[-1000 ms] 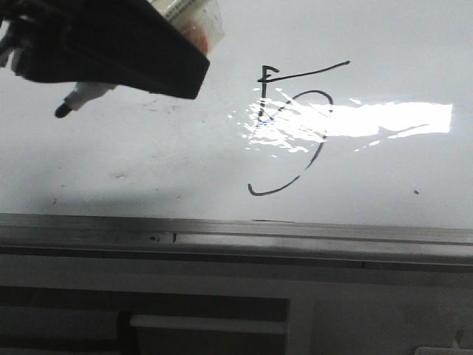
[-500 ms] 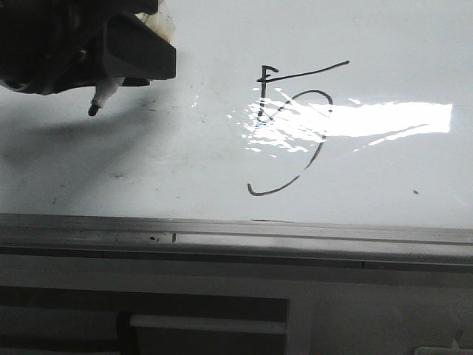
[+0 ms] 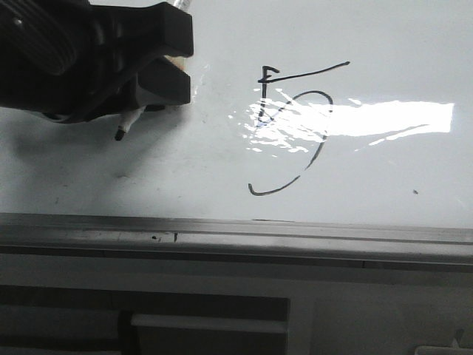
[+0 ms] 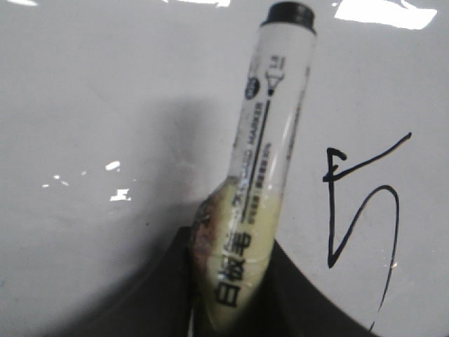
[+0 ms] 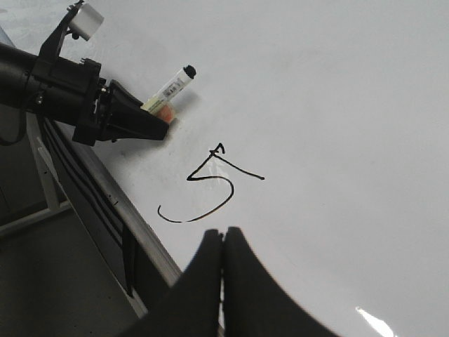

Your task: Write number 5 on whiteboard

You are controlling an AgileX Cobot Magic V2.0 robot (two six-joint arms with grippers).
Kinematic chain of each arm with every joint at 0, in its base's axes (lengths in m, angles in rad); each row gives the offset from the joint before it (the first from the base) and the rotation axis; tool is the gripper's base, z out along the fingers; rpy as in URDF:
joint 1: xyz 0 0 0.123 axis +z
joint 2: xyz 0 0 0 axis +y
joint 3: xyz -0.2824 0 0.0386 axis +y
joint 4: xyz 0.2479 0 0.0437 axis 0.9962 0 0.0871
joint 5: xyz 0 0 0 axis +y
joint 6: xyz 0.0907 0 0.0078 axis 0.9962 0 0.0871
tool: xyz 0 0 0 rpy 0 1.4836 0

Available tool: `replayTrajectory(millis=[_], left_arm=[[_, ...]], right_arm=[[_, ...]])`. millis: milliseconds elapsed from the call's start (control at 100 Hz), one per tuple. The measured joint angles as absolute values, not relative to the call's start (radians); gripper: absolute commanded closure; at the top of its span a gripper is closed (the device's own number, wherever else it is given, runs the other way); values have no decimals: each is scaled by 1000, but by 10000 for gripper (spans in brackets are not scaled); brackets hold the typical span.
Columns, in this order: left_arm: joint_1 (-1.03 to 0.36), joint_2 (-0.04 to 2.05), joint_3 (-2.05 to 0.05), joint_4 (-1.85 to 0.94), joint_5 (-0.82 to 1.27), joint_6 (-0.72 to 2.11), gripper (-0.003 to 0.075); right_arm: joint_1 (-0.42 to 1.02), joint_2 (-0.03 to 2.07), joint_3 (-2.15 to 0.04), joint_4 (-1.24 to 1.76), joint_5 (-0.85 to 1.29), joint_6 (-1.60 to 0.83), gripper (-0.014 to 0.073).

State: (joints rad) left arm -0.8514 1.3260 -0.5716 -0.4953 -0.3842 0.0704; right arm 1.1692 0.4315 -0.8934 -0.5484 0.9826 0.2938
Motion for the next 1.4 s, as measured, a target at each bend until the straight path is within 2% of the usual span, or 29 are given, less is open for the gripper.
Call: replayTrajectory(millis=[120,170,300,390,660,860,1060,1230,1400], left_arm=[[-854,1339,-572,-505,-399,69,709],[-856,1343,-572,-506,-406,69,653],[-906,1360,-574,-525,-419,69,451],[-915,1364,-575,-537,-416,69,376],[-921,1364,-578,-570,-416,69,364],[-923,1364,-580,-571,-416,69,281],[-923,1362,-582,-571,-416,69,265],[-923,1332,-582,-571,-425,69,144],[-910,1235,-577,-615,-427,84,136]], right_arm=[[1169,431,-893,-548,983,294,652],[1169,431,-893,-548,983,294,652],[1169,431,-893,-548,983,294,652],[1169,431,-893,-550,983,294,652],[1169,431,-893,-550,981,300,652],[1169,431,-893,-550,981,302,652],[1169,431,-893,-550,975,310,652],[1169,431,-893,-550,975,311,652],[1169,431,-893,-550,974,311,652]])
